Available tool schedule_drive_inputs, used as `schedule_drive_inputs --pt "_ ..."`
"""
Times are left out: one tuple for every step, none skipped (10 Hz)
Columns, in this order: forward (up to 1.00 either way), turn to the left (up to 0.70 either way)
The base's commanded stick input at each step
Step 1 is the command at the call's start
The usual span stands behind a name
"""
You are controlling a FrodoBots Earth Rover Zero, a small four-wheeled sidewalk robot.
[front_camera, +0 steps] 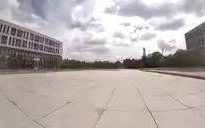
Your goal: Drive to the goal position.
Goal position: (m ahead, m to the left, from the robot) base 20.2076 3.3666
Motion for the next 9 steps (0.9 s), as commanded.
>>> schedule_drive_inputs --pt "0.7 0.12" --pt "0.7 0.1" --pt "0.7 0.01" --pt "0.7 0.0" --pt "0.7 0.0" --pt "0.7 0.0" --pt "0.7 0.0" --pt "0.7 0.0" --pt "0.7 0.0"
